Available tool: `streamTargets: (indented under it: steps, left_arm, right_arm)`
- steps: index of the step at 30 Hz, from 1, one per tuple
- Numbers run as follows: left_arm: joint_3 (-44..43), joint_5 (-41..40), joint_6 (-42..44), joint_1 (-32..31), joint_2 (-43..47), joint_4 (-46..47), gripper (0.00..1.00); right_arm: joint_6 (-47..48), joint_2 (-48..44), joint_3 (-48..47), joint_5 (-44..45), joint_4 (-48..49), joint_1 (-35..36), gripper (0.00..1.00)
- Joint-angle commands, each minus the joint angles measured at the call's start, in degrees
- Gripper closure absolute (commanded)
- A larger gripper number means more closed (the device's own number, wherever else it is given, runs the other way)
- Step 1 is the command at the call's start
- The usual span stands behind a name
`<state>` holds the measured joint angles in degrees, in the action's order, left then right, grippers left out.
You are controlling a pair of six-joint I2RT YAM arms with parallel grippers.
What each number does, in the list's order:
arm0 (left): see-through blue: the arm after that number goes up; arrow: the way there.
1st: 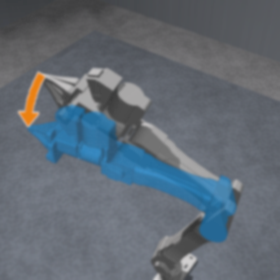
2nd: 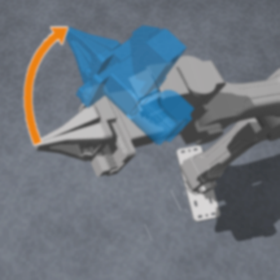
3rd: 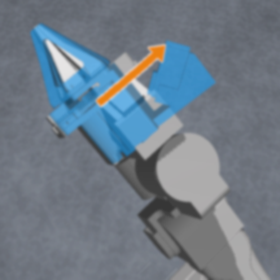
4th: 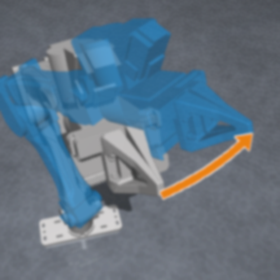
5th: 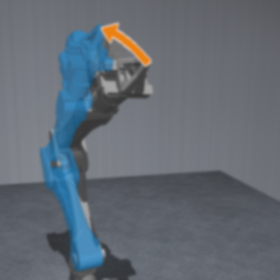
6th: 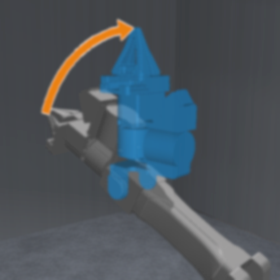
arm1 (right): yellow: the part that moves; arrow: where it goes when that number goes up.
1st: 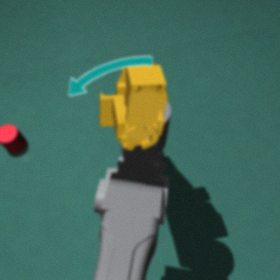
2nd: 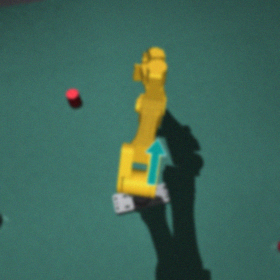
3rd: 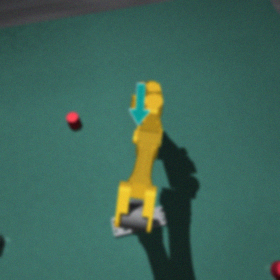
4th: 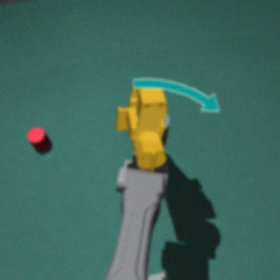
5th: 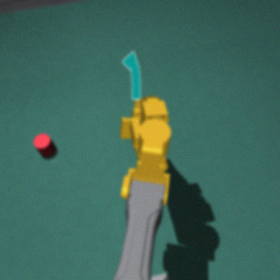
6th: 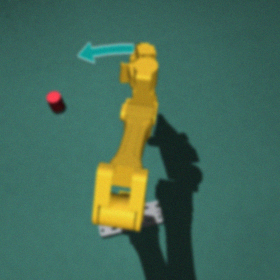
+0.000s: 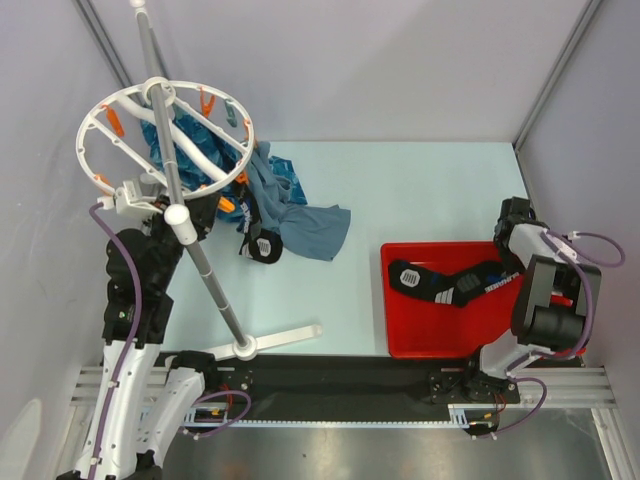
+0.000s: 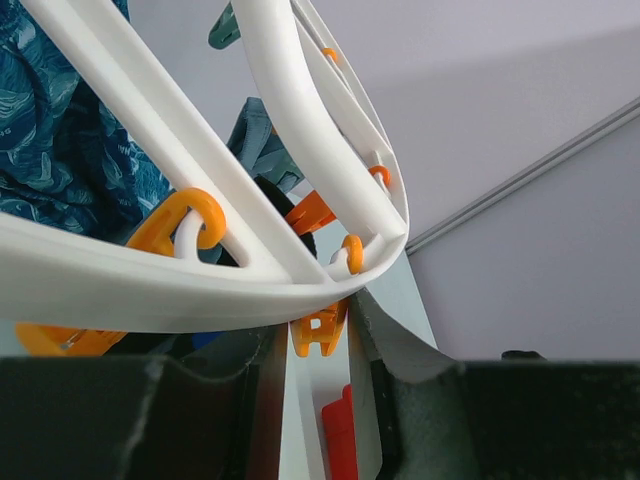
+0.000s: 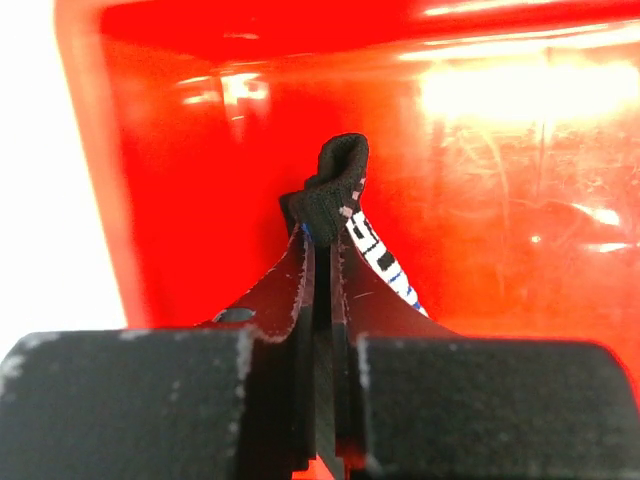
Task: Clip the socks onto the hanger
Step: Pick up the sock from the bin.
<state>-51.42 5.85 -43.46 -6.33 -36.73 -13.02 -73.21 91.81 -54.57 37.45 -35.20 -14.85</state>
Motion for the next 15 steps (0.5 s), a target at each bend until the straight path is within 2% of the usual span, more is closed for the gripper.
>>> streamTargets:
  steps: [1,6,7,8,9,10,12,13,15]
  left_arm:
    - [0.0,0.13,0.66,-0.44,0.52,-3.07,1.0]
    - [-0.17,-0.14,0.84,-0.44,1.13,-3.77,1.0]
    - [-0.17,-0.13,0.92,-0.44,1.22,-3.77,1.0]
    - [-0.17,-0.05,0.92,-0.53,1.22,-3.95,1.0]
    - [-0.17,-0.05,0.84,-0.44,1.4,-3.86,1.0]
    - [-0.17,-0.05,0.92,-0.44,1.49,-4.03,1.0]
    - [-0.26,-0.13,1.01,-0.44,1.57,-4.21,1.0]
    - [-0.26,-0.13,1.01,-0.53,1.57,-4.21,1.0]
    - [-0.17,0.04,0.92,-0.44,1.66,-4.3,1.0]
  right_arm:
    - [1.22,-5.84,-1.77,5.51,-0.92,1.58,1.0]
    - [7.98,-17.87,-1.07,9.74,1.62,5.35,1.0]
    - [10.08,-19.98,-0.63,10.01,4.76,5.88,1.0]
    - [12.8,-22.0,0.59,9.4,7.05,6.32,1.0]
    - [20.49,-26.38,1.21,8.18,9.6,6.94,1.0]
    - [23.96,-28.25,1.74,4.42,14.84,7.38,1.0]
    - [29.41,-28.1,-2.37,0.28,14.99,7.9,1.0]
    - [36.57,-27.57,-3.43,-5.66,17.6,8.95,1.0]
    - [42.59,-28.52,-3.62,-14.02,23.13,10.02,1.0]
